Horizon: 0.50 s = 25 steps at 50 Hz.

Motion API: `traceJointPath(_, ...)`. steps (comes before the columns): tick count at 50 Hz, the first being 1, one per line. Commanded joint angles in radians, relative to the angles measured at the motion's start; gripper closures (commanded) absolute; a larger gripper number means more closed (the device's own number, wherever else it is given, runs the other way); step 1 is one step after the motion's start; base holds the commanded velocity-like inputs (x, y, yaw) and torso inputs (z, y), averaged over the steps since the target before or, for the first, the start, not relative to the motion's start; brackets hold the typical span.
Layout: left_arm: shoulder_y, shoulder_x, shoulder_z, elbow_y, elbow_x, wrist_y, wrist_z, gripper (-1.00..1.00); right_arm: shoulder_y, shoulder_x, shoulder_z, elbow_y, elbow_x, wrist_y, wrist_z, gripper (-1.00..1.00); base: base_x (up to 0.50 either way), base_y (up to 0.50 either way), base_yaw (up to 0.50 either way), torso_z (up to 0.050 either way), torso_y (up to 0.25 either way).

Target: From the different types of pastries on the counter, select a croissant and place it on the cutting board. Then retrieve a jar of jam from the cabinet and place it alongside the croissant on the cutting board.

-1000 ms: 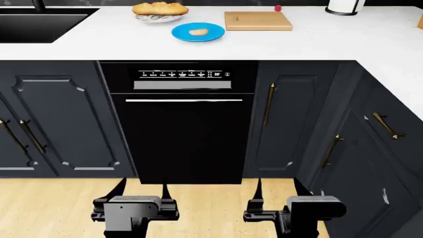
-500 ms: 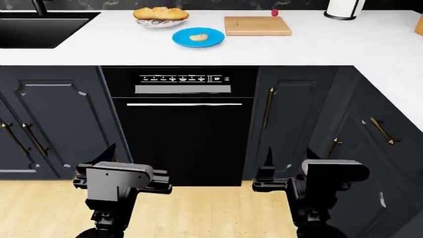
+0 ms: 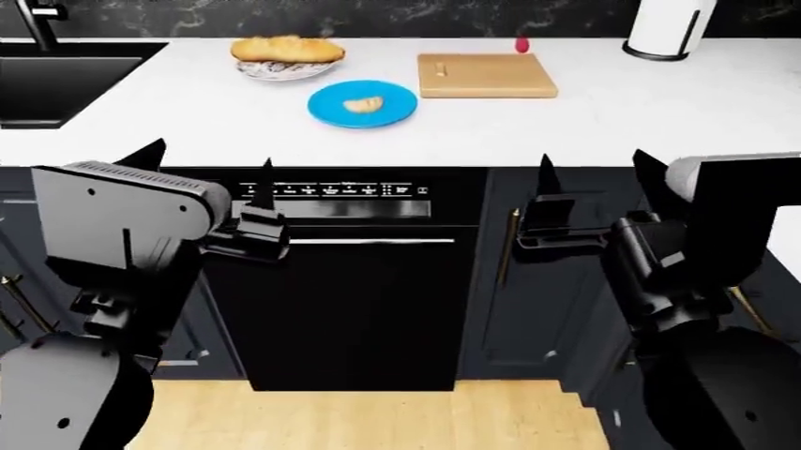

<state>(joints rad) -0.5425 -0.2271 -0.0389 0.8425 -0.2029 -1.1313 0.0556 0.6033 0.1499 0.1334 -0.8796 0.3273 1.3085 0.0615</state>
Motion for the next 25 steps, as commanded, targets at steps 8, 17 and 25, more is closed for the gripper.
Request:
traceJointPath(8, -0.251, -0.038, -0.055, 0.132, -0.085, -0.364, 0.032, -1.00, 0.237, 0.057, 0.085, -0.056, 0.228, 0.260, 0.095, -1.00, 0.49, -0.05, 0.00, 0.050, 0.000)
traceJointPath(17, -0.289, -0.050, -0.061, 0.143, -0.105, -0.399, 0.034, -1.00, 0.291, 0.118, 0.129, -0.014, 0.457, 0.259, 0.257, -1.00, 0.50, 0.00, 0.00, 0.050, 0.000)
traceJointPath(25, -0.267, -0.051, -0.075, 0.149, -0.122, -0.379, 0.035, -1.00, 0.339, 0.163, 0.160, 0.023, 0.639, 0.251, 0.392, -1.00, 0.50, 0.02, 0.00, 0.050, 0.000)
